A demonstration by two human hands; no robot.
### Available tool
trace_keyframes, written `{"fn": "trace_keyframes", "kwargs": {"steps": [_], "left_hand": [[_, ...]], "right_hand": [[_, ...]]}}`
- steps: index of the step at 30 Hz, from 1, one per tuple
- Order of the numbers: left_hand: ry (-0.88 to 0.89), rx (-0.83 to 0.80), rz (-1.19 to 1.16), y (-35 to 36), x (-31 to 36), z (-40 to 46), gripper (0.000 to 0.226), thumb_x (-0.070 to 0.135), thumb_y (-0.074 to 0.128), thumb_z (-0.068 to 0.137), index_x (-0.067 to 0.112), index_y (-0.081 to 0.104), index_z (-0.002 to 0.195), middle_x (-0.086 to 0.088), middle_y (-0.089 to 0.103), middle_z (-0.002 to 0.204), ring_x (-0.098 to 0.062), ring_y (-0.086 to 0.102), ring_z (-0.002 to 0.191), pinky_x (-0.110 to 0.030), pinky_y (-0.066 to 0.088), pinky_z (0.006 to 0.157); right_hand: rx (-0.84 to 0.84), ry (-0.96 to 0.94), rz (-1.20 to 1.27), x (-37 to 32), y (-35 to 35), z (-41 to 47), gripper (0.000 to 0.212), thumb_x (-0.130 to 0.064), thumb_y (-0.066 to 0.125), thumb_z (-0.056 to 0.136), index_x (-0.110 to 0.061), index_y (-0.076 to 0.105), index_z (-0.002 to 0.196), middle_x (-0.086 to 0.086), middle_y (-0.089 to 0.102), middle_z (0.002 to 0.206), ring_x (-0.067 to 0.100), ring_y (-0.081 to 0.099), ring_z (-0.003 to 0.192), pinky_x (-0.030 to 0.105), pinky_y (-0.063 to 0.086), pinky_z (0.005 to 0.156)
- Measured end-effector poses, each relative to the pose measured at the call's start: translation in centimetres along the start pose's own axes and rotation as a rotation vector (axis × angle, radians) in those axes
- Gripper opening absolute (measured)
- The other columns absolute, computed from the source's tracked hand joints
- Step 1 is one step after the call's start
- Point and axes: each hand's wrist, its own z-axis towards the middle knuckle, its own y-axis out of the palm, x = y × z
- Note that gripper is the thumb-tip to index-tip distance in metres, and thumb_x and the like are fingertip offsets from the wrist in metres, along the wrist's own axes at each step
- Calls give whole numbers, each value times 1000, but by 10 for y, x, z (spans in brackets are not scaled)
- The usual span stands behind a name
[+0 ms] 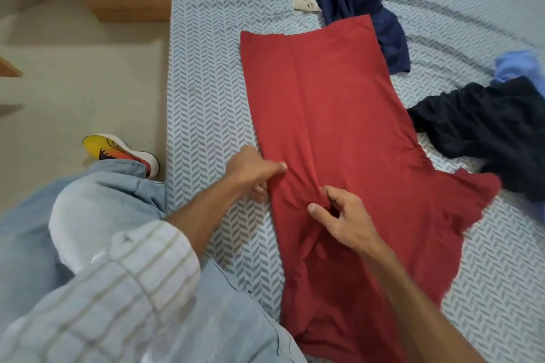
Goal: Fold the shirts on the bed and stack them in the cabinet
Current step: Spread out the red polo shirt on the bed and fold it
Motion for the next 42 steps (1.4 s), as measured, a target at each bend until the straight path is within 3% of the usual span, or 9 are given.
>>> {"fn": "trace_keyframes", "kwargs": {"steps": [3, 6, 12, 16, 18, 27, 32, 37, 42], "left_hand": [[-105, -259, -29, 16, -9, -30, 49, 38, 83, 76, -4, 67, 96, -21, 74, 76, -34, 75, 67, -45, 63, 66], [-180, -421, 7, 20, -17, -47, 53, 38, 83, 79, -3, 64, 108, -22, 75, 83, -35, 76, 78, -44, 63, 74], [-245, -540, 51, 28, -31, -58, 47, 27, 83, 81, -2, 65, 113, -18, 77, 92, -29, 76, 87, -39, 62, 80], [-231, -571, 80, 31, -37, -59, 37, 17, 82, 81, -3, 68, 109, -17, 77, 92, -27, 76, 91, -36, 62, 78], [-225, -579, 79, 32, -38, -59, 36, 15, 81, 81, -3, 68, 110, -18, 77, 92, -27, 75, 91, -37, 62, 80], [-221, -569, 76, 32, -40, -57, 35, 13, 83, 79, -3, 69, 107, -17, 77, 91, -27, 76, 90, -42, 60, 87], [-220, -590, 92, 31, -39, -58, 45, 19, 89, 73, -2, 69, 107, -15, 77, 91, -26, 76, 86, -39, 62, 80], [-209, -586, 132, 34, -40, -60, 33, 14, 85, 78, -2, 72, 103, -16, 77, 90, -26, 76, 88, -42, 59, 89], [-200, -577, 129, 34, -42, -62, 35, 16, 86, 77, -2, 72, 104, -15, 77, 90, -26, 76, 87, -42, 60, 88]], "right_hand": [[-5, 87, -119, -7, -15, -4, 25, -33, 67, 92, -23, 51, 76, -12, 45, 58, 5, 40, 54, 30, 40, 59], [2, 129, -225, -14, -27, -8, 20, -40, 67, 91, -26, 55, 84, -5, 54, 59, 5, 43, 53, 26, 39, 59], [-384, 612, -435, -13, -53, -12, 63, -71, 78, 56, -27, 68, 99, -9, 72, 94, 12, 68, 87, 32, 55, 83], [-520, 636, -217, -14, -72, -18, 35, -31, 90, 65, -17, 74, 94, 1, 77, 91, 18, 73, 81, 37, 61, 82], [-477, 609, -28, -15, -85, -20, 23, -10, 85, 74, -11, 72, 92, 6, 76, 88, 20, 72, 77, 37, 60, 78], [-269, 811, 337, 25, -111, -40, 71, -8, 92, 60, -14, 59, 123, 8, 67, 103, 18, 69, 78, 33, 59, 68], [-310, 807, 229, 36, -117, -64, 78, -12, 91, 53, -21, 55, 121, 8, 57, 98, 21, 56, 85, 32, 44, 62], [76, 685, 428, 45, -118, -74, 74, 0, 86, 65, -26, 57, 127, 7, 52, 97, 18, 56, 82, 31, 51, 72], [292, 758, 163, 49, -102, -80, 69, -22, 87, 74, -17, 49, 131, 0, 64, 84, 16, 63, 76, 34, 52, 65]]}}
